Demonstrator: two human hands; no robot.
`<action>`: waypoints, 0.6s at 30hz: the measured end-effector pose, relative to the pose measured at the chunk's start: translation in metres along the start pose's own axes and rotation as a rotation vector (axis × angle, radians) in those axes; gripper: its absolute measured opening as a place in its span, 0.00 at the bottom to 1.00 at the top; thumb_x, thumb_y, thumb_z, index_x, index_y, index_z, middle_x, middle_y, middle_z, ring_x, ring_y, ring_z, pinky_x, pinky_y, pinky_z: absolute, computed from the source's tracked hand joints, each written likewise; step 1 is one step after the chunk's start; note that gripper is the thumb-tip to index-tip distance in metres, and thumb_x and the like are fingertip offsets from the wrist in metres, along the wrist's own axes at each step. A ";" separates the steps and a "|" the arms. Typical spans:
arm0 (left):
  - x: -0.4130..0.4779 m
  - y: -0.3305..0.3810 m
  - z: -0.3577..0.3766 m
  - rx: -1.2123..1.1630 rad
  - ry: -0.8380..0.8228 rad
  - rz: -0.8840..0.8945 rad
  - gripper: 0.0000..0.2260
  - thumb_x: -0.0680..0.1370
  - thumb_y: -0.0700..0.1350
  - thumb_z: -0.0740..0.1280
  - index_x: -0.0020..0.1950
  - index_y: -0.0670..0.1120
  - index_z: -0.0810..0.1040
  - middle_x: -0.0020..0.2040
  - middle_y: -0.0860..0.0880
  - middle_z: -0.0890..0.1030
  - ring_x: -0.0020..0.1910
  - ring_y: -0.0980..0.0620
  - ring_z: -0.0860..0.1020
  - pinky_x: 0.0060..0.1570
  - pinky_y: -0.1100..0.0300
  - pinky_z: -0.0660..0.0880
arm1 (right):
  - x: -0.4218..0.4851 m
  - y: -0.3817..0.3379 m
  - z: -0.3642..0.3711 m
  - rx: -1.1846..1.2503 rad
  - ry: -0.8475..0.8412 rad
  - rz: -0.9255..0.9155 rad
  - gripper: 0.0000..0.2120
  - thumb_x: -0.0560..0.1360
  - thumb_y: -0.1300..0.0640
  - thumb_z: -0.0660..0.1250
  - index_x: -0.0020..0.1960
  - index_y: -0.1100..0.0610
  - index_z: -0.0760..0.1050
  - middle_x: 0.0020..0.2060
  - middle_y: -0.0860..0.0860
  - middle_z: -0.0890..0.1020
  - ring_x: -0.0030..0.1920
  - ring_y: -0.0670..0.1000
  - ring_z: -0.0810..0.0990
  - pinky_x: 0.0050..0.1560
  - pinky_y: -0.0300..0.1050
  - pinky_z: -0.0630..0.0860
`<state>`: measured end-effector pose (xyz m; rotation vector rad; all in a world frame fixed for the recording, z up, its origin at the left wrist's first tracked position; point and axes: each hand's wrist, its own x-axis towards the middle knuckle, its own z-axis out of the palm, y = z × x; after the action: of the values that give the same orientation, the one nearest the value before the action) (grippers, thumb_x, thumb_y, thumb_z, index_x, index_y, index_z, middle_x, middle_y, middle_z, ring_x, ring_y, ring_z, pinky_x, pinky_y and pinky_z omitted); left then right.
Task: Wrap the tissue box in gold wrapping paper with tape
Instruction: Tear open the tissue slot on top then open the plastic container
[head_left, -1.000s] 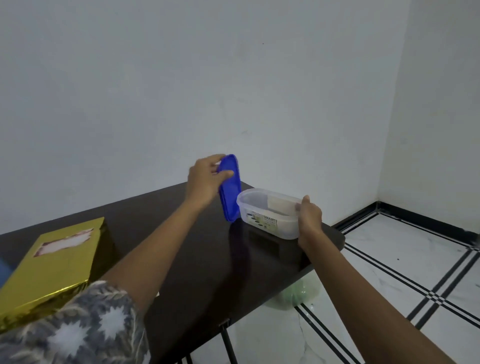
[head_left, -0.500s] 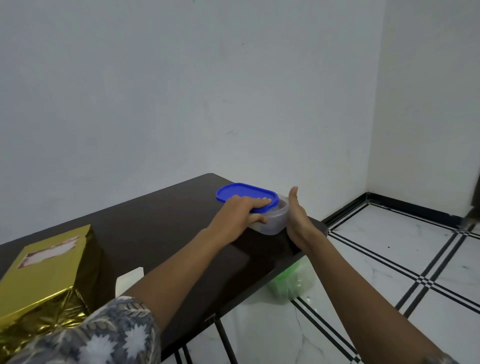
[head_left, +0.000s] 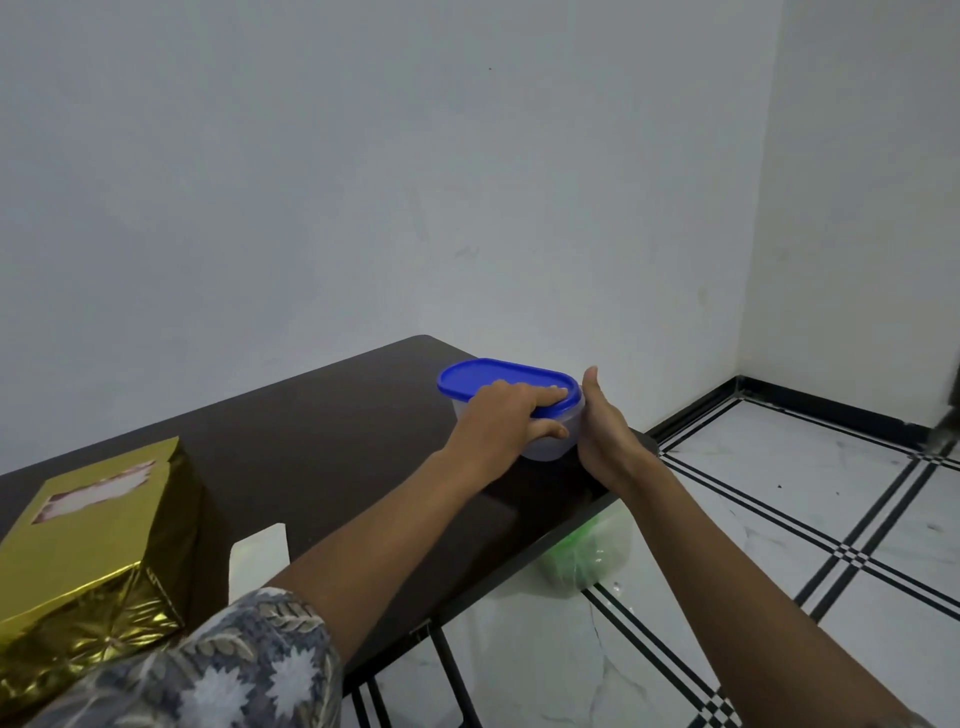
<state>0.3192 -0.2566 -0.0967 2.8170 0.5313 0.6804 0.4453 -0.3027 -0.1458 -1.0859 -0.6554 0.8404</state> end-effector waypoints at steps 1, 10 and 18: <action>0.000 0.000 0.001 0.000 0.004 0.008 0.21 0.75 0.48 0.69 0.67 0.46 0.75 0.56 0.45 0.82 0.51 0.48 0.80 0.57 0.56 0.74 | -0.001 -0.001 0.000 0.013 -0.001 0.000 0.28 0.80 0.41 0.44 0.49 0.57 0.76 0.46 0.52 0.81 0.53 0.49 0.78 0.57 0.41 0.73; -0.001 -0.005 0.002 -0.061 0.018 0.020 0.22 0.74 0.48 0.70 0.68 0.47 0.74 0.61 0.48 0.80 0.58 0.51 0.78 0.55 0.71 0.64 | -0.001 -0.003 -0.007 0.088 -0.056 0.025 0.31 0.79 0.38 0.41 0.51 0.58 0.75 0.49 0.55 0.81 0.58 0.53 0.78 0.64 0.47 0.71; 0.000 -0.013 -0.004 -0.131 -0.109 -0.066 0.20 0.73 0.50 0.71 0.64 0.51 0.78 0.61 0.53 0.80 0.61 0.56 0.75 0.56 0.72 0.65 | -0.001 -0.003 -0.009 0.076 -0.122 0.019 0.24 0.80 0.43 0.51 0.54 0.61 0.77 0.49 0.57 0.83 0.54 0.53 0.81 0.60 0.47 0.74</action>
<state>0.3136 -0.2441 -0.0967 2.6833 0.5373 0.5250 0.4533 -0.3087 -0.1458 -0.9796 -0.7101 0.9464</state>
